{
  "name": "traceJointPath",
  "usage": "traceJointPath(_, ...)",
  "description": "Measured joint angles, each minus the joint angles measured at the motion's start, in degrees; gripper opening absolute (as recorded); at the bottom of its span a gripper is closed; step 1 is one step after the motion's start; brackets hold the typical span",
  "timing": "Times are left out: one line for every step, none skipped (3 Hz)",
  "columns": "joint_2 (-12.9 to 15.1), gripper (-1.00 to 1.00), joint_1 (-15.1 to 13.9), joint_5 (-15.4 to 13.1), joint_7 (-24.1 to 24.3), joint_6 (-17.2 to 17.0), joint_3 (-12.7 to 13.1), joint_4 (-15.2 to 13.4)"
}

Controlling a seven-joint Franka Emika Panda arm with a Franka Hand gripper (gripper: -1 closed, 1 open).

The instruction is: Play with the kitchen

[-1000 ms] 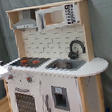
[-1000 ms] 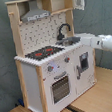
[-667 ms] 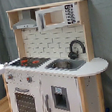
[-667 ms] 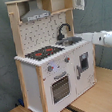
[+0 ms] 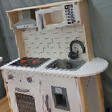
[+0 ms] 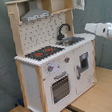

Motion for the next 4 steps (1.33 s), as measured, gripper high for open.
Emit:
traceJointPath(0.2, 1.00, -0.2, -2.4, 2.6, -3.4, -1.2, 3.1)
traceJointPath(0.5, 1.00, -0.3, -4.8, 6.1, -6.6, -1.6, 5.4)
traceJointPath(0.7, 1.00, -0.6, -8.4, 11.1, -9.9, -1.9, 7.4)
traceJointPath(0.7, 1.00, -0.9, -12.6, 15.5, -12.8, -3.1, 9.0)
